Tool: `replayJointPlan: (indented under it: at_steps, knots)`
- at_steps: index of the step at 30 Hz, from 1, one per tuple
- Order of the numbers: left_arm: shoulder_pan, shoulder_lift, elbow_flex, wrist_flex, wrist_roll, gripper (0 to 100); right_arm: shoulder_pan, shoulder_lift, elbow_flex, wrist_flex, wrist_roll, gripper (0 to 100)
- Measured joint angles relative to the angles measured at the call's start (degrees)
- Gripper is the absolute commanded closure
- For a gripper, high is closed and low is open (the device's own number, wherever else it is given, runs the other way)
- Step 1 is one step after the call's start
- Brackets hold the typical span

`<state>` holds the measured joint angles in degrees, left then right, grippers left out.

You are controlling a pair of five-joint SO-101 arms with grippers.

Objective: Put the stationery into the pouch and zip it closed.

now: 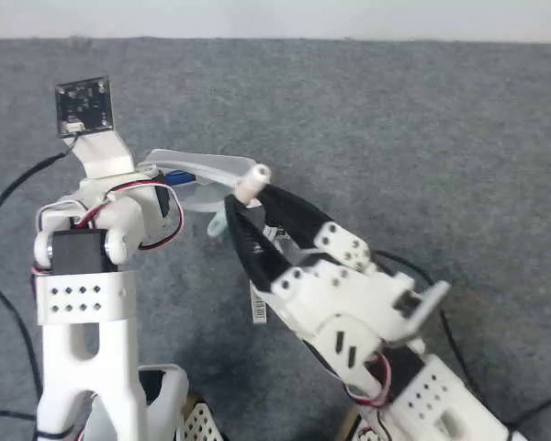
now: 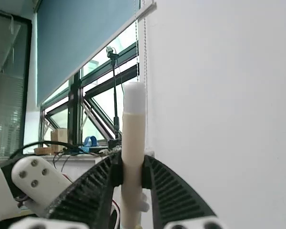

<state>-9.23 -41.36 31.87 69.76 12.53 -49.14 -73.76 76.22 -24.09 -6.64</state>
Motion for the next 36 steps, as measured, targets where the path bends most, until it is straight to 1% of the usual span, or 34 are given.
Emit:
replayJointPlan:
  at_steps: [6, 15, 19, 24, 30, 36]
  knots:
    - [0.00, 0.00, 0.00, 0.00, 0.00, 99, 0.00, 10.29, 0.00, -6.95, 5.63, 99.2]
    - [0.00, 0.00, 0.00, 0.00, 0.00, 99, -0.18, 20.92, 0.00, -15.56, 13.19, 99.2]
    - [0.00, 0.00, 0.00, 0.00, 0.00, 99, -0.18, 21.27, 0.00, -18.46, 14.07, 99.2]
    - [0.00, 0.00, 0.00, 0.00, 0.00, 99, -0.18, 18.99, -0.26, -18.64, 14.07, 99.2]
    - [0.00, 0.00, 0.00, 0.00, -0.79, 99, -0.09, 18.99, -4.84, -19.16, 14.07, 99.2]
    - [0.00, 0.00, 0.00, 0.18, -1.05, 99, -0.09, 24.44, -6.59, -19.25, 14.07, 99.2]
